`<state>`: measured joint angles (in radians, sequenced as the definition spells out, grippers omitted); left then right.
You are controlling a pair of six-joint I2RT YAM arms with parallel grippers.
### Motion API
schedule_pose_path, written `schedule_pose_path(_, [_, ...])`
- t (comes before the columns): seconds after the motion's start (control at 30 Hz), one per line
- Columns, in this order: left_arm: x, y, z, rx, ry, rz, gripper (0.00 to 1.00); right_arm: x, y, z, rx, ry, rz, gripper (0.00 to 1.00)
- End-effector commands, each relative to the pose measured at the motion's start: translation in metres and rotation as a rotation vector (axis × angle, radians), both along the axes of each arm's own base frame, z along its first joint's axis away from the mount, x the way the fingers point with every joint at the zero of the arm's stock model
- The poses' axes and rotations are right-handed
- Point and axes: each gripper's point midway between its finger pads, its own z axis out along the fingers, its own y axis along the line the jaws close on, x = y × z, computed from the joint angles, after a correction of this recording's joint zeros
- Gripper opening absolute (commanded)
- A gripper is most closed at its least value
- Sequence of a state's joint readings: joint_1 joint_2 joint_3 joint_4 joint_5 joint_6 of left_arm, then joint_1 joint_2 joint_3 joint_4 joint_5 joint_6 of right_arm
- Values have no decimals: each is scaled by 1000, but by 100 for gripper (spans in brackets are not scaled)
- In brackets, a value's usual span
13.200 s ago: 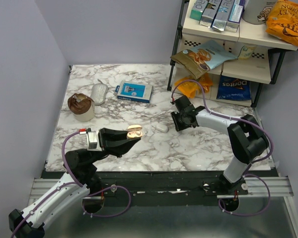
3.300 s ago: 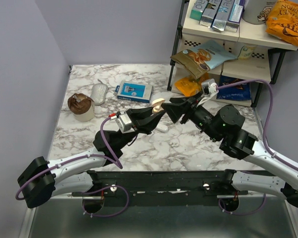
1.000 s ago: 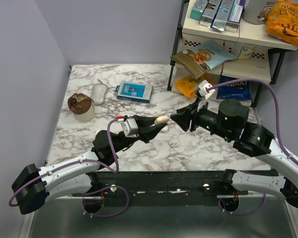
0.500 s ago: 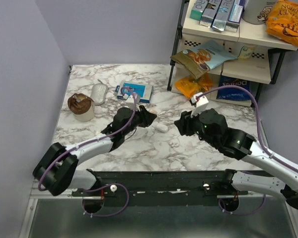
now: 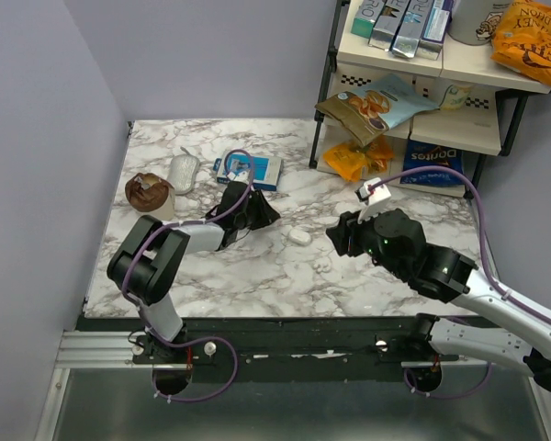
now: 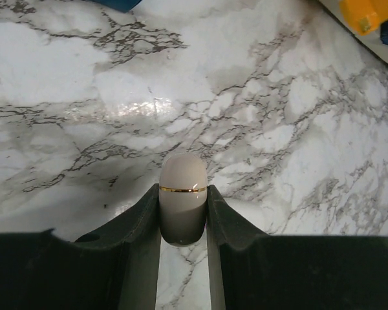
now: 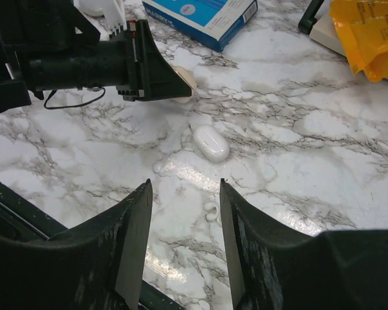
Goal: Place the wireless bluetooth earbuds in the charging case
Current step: Place the charging case at the center of the board.
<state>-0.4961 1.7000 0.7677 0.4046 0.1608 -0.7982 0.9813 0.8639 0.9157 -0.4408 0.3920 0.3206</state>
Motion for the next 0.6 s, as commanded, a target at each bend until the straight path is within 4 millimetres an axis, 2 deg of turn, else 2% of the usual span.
schedule_pose_path(0.0, [-1, 7, -21, 62, 82, 8, 1, 3, 2, -1, 1, -14, -1, 55])
schedule_pose_path(0.07, [-4, 10, -32, 93, 116, 6, 8, 4, 2, -1, -2, -14, 2, 55])
schedule_pose_path(0.1, [-3, 11, -33, 106, 114, 5, 14, 4, 3, -1, -1, -14, 3, 55])
schedule_pose_path(0.2, [-5, 14, -42, 130, 142, 5, 25, 5, 4, 0, -5, -17, 3, 55])
schedule_pose_path(0.4, [-9, 22, -52, 169, 176, 18, 35, 6, 2, -1, -19, -24, -3, 55])
schedule_pose_path(0.57, [-15, 30, -53, 200, 194, 21, 41, 7, 0, -4, -29, -26, -11, 55])
